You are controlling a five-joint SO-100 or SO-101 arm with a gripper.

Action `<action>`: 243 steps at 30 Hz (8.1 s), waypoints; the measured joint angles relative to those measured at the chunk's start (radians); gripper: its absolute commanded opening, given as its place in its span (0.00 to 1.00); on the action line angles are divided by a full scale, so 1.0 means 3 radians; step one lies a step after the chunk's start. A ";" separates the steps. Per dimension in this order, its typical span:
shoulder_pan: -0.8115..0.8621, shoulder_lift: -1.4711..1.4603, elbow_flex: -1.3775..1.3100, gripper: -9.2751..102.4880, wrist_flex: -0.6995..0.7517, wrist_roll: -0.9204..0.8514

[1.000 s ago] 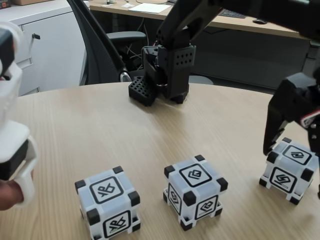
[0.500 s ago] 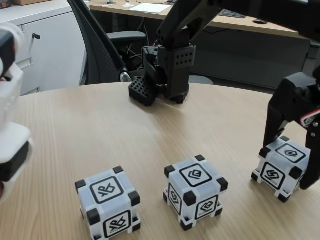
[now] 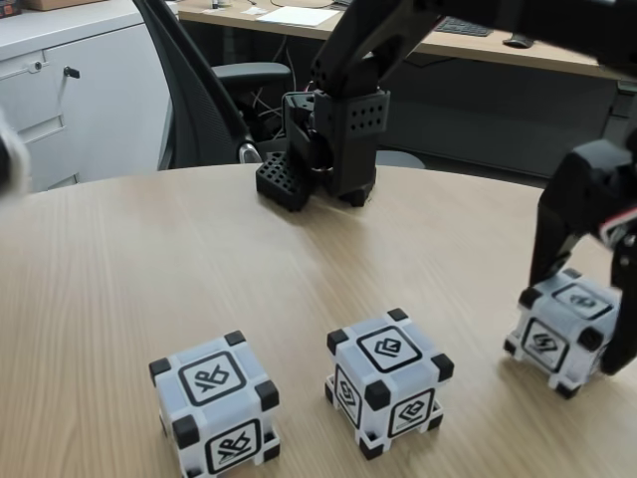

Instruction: Stack cubes from left to right.

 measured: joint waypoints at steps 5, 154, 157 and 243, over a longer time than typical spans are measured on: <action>0.0000 0.0501 0.0000 0.08 0.0000 0.0010; 0.2567 0.1048 0.0276 0.08 -0.0031 -0.0424; 0.2582 0.1018 0.0276 0.08 -0.0031 -0.0424; 0.2771 0.0895 0.0271 0.08 -0.0036 -0.0926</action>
